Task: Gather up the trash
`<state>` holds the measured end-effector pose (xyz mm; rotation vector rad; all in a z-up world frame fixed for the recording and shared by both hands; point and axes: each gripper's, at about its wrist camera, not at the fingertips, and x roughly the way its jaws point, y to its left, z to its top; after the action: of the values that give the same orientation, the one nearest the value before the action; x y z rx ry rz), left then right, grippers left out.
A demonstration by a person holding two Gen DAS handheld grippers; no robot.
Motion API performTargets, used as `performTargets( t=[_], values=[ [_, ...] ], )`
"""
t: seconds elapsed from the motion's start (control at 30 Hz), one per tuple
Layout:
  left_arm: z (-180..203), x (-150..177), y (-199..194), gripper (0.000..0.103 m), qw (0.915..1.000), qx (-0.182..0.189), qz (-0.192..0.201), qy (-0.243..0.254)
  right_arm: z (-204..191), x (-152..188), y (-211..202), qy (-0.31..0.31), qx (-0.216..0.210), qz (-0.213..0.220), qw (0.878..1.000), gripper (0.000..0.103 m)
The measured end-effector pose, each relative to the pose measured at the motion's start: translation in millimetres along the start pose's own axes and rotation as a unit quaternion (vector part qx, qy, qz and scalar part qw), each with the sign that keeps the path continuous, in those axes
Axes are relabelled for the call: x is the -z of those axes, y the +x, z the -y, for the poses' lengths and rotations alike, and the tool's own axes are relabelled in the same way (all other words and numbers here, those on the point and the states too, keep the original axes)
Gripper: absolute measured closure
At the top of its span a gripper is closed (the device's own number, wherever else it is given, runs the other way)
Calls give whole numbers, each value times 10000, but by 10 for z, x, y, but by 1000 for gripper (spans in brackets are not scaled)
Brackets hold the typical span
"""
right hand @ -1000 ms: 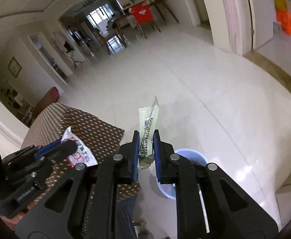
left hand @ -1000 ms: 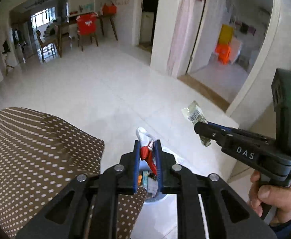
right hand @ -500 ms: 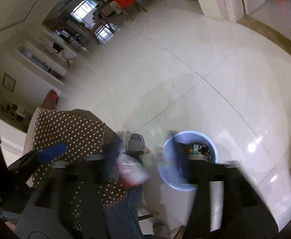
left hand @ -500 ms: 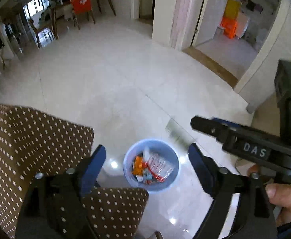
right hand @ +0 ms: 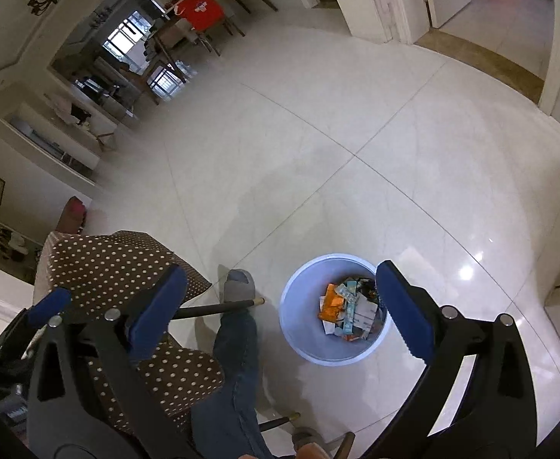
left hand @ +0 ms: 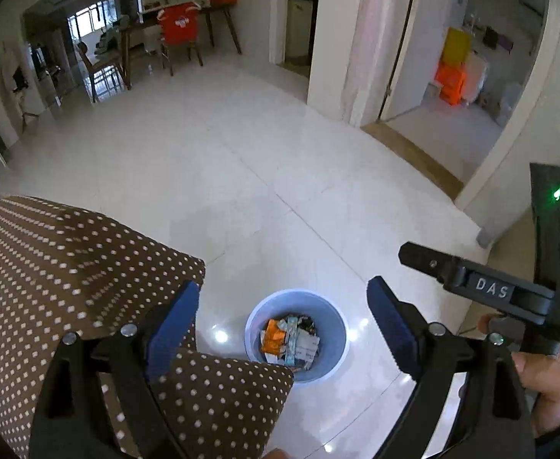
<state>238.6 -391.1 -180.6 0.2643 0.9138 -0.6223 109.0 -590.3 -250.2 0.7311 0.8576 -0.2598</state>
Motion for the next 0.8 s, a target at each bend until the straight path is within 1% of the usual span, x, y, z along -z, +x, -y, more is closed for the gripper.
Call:
performTargets(
  t=[0.13, 0.2, 0.3, 0.4, 0.47, 0.57, 0.63, 0.7, 0.73, 0.8],
  values=[
    [-47, 29, -318, 14, 9996, 7, 269, -65, -181, 9, -229, -163, 40, 183, 9997, 6],
    [-87, 61, -530, 14, 9988, -14, 471, -103, -307, 35, -380, -310, 79, 316, 9990, 6],
    [-172, 119, -829, 12, 9968, -90, 774, -201, -582, 112, -640, -605, 74, 549, 9966, 6],
    [-281, 221, -1186, 11, 9909, -456, 1241, -246, -889, 212, -911, -882, 30, 820, 9927, 6],
    [-359, 316, -1462, 9, 9848, -705, 1564, -255, -1073, 267, -1064, -1044, 22, 969, 9898, 6],
    [-487, 468, -1842, 9, 9764, -941, 1922, -298, -1433, 414, -1353, -1417, -16, 1257, 9819, 6],
    [-600, 566, -2128, 8, 9698, -1068, 2154, -405, -1706, 560, -1580, -1700, -68, 1491, 9741, 6],
    [-675, 658, -2361, 8, 9648, -1128, 2331, -458, -1911, 677, -1758, -1881, -75, 1682, 9676, 6],
    [-708, 714, -2513, 8, 9618, -1225, 2407, -450, -2000, 723, -1841, -1955, -98, 1765, 9646, 6],
    [-744, 791, -2684, 7, 9579, -1455, 2428, -472, -2180, 863, -2019, -2118, -129, 1946, 9577, 6]
  ],
)
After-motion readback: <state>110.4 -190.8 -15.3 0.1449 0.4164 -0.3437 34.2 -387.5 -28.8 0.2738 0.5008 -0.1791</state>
